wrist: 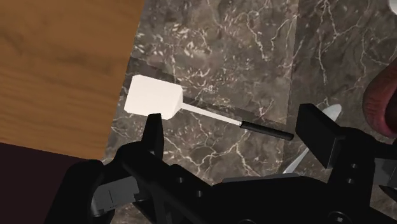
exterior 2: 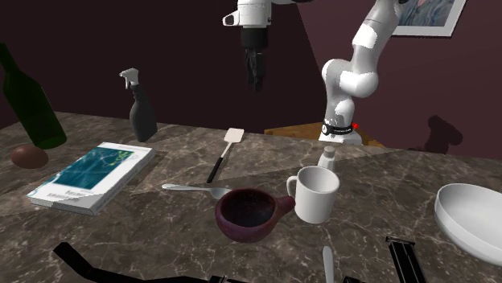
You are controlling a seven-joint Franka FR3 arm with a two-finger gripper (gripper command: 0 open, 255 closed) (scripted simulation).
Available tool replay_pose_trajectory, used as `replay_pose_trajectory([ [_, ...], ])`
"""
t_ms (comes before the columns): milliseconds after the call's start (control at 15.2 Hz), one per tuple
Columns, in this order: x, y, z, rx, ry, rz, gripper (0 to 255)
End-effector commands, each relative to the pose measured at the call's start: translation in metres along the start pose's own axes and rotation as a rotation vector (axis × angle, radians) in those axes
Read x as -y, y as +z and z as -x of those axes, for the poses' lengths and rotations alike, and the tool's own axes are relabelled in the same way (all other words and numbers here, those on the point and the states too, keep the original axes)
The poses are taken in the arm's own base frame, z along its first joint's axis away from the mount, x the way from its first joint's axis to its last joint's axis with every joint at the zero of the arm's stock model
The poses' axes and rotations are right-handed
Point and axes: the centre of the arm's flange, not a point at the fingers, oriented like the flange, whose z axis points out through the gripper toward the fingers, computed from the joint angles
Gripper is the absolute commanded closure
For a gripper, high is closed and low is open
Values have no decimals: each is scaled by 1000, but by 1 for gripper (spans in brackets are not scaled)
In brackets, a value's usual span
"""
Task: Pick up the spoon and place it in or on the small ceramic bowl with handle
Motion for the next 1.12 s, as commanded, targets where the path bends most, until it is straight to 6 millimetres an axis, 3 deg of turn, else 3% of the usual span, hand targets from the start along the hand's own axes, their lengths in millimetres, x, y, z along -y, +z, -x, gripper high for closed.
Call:
replay_pose_trajectory([
  [0,16,15,-18,8,36,-9,0],
  [1056,125,124,-161,75,303,-75,0],
])
